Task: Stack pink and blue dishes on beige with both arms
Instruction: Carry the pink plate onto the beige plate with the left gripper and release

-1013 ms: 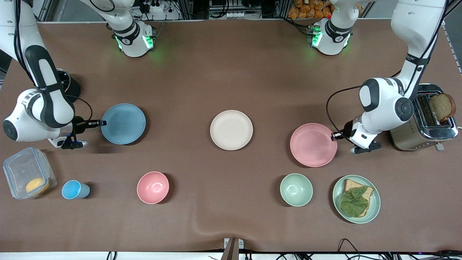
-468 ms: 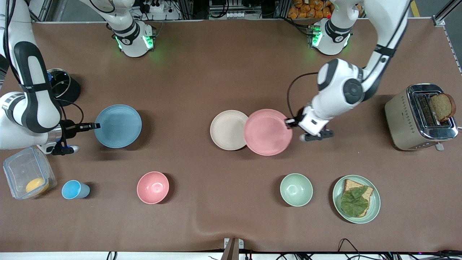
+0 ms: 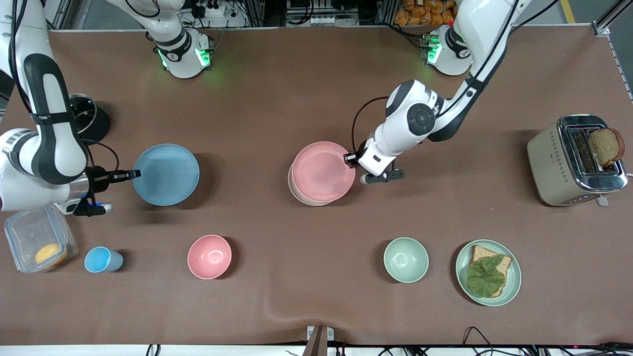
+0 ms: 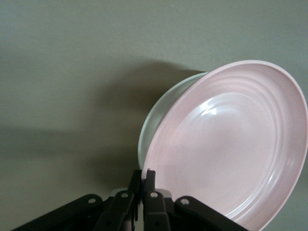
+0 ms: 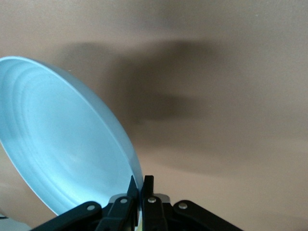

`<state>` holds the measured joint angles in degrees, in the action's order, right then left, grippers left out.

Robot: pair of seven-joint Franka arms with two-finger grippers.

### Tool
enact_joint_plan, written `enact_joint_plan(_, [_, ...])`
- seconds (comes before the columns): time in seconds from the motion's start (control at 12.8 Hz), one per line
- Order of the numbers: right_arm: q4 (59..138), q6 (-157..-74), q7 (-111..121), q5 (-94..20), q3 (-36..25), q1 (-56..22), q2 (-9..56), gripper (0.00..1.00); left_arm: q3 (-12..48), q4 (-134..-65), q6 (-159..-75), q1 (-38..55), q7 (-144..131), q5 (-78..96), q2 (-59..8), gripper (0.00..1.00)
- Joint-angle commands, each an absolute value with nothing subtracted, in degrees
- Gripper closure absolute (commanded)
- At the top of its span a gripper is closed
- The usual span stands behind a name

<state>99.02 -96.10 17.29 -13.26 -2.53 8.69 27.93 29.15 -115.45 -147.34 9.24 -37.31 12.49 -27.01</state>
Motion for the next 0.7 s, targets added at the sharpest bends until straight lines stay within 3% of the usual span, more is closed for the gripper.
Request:
enact_joint_plan(0.0, [95.5, -93.0, 14.5, -13.7, -2.7, 7.0, 29.0, 1.00, 28.8, -113.6, -150.8, 9.8, -37.5, 11.3, -31.5, 1.00])
enact_joint_plan(0.62, [91.7, -89.4, 4.3, -16.2, -2.6, -1.9, 29.1, 1.00, 28.7, -113.8, -152.7, 10.5, -37.5, 9.1, -34.3, 1.00])
